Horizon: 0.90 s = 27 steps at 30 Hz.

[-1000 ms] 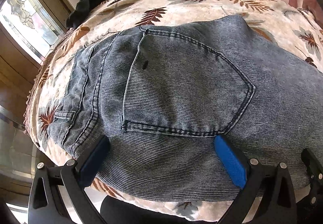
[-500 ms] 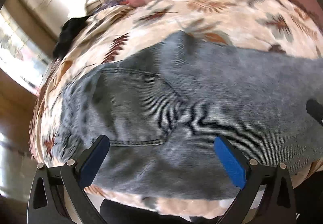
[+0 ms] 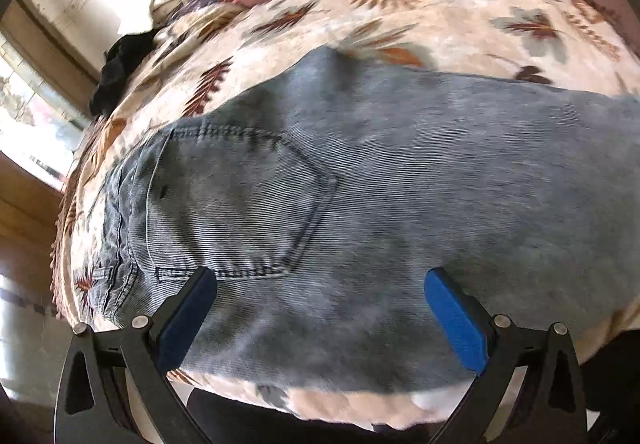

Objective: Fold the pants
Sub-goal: 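Move the right gripper over the jeans leg toward its hem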

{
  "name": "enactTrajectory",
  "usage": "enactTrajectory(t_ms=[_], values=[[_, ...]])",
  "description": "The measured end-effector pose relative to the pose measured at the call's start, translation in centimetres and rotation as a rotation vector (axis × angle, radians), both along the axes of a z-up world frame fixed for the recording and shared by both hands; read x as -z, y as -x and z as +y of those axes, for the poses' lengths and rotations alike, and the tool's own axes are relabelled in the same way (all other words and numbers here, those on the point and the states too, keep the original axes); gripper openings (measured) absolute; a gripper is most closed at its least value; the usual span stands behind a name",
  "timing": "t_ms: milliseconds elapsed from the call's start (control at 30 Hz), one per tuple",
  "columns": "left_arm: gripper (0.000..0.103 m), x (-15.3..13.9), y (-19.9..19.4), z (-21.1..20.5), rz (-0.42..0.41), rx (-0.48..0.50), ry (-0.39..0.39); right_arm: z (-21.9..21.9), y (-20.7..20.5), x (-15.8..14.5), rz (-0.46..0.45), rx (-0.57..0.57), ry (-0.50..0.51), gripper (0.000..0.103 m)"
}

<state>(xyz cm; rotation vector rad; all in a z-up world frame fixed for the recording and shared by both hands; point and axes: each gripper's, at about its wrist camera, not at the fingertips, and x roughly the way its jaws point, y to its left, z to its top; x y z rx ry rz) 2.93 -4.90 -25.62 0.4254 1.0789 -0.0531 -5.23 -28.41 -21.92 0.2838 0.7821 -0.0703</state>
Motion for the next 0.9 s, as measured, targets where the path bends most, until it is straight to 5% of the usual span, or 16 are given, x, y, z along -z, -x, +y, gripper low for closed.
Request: enactTrajectory(t_ms=[233, 433, 533, 667, 900], values=[[0.103, -2.1, 2.9, -3.2, -0.029, 0.116, 0.072, -11.4, 5.9, -0.6, -0.031, 0.098, -0.384, 0.103], [0.103, -2.9, 4.9, -5.2, -0.043, 0.196, 0.078, -15.8, 8.0, 2.1, 0.046, 0.225, -0.524, 0.103], [0.103, -2.8, 5.1, -5.4, -0.052, 0.207, 0.054, -14.6, 8.0, 1.6, 0.053, 0.249, -0.421, 0.103], [0.103, -3.0, 4.9, -5.0, -0.053, 0.194, 0.05, -9.3, 6.2, -0.9, 0.065, 0.154, -0.122, 0.103], [0.103, -1.9, 3.9, -3.6, -0.039, 0.146, 0.023, -4.4, 4.2, -2.3, 0.103, 0.161, 0.158, 0.103]])
